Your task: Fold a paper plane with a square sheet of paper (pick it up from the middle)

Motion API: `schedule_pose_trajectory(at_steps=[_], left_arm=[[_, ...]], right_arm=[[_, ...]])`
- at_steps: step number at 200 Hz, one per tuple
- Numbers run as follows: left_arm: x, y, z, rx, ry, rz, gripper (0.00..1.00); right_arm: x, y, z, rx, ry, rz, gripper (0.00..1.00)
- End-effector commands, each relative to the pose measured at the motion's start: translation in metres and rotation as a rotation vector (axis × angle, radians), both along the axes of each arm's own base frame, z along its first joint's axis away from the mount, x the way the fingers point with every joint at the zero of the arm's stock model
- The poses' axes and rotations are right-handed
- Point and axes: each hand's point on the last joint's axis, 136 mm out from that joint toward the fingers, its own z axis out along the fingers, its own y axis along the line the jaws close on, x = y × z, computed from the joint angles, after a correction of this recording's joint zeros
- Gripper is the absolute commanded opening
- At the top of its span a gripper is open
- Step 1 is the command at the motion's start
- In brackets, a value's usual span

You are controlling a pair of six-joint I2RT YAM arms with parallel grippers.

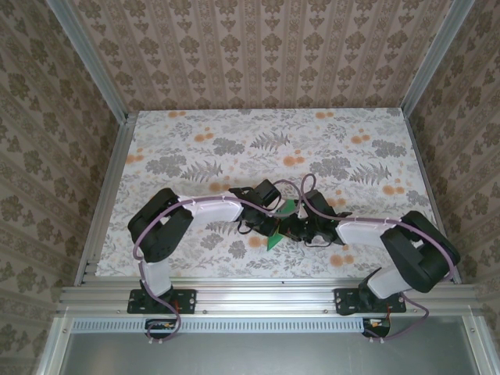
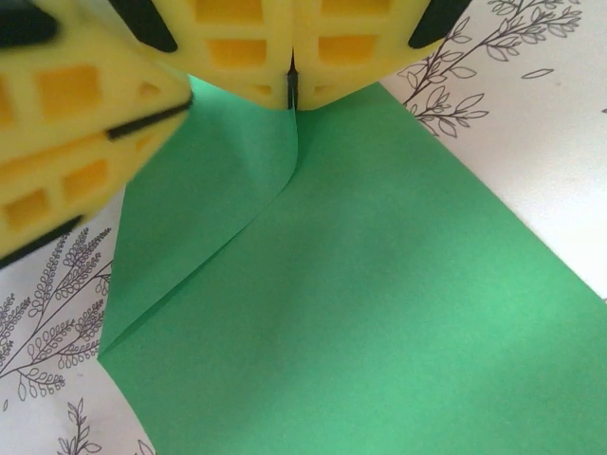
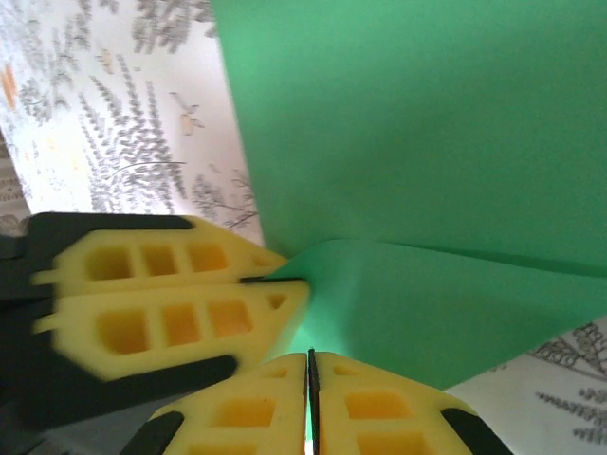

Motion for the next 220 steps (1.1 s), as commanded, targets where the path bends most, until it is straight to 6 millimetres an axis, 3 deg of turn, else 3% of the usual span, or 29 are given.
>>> schedule_pose_trajectory(at_steps=[1, 37, 108, 163, 170, 220], left_arm=[[-0.006, 0.031, -0.026, 0.134, 0.012, 0.034, 0.00], [-0.006, 0.033, -0.026, 0.136, 0.009, 0.041, 0.00], [-0.005, 0.035, -0.028, 0.135, 0.015, 0.051, 0.00], [-0.004, 0.033, -0.030, 0.117, 0.033, 0.059, 0.00], [-0.005, 0.033, -0.031, 0.118, 0.034, 0.057, 0.00], [-0.006, 0.035, -0.033, 0.119, 0.042, 0.060, 0.00]], right_arm=[[-0.001, -0.002, -0.017, -0.011, 0.021, -0.035, 0.11], [-0.006, -0.003, -0.028, -0.013, 0.043, -0.036, 0.11], [-0.012, -0.008, 0.013, 0.015, -0.056, -0.063, 0.11], [-0.016, 0.009, 0.011, 0.031, -0.068, -0.050, 0.11], [-0.017, 0.010, 0.003, 0.016, -0.048, -0.048, 0.11], [-0.016, 0.015, -0.009, 0.003, -0.031, -0.036, 0.11]])
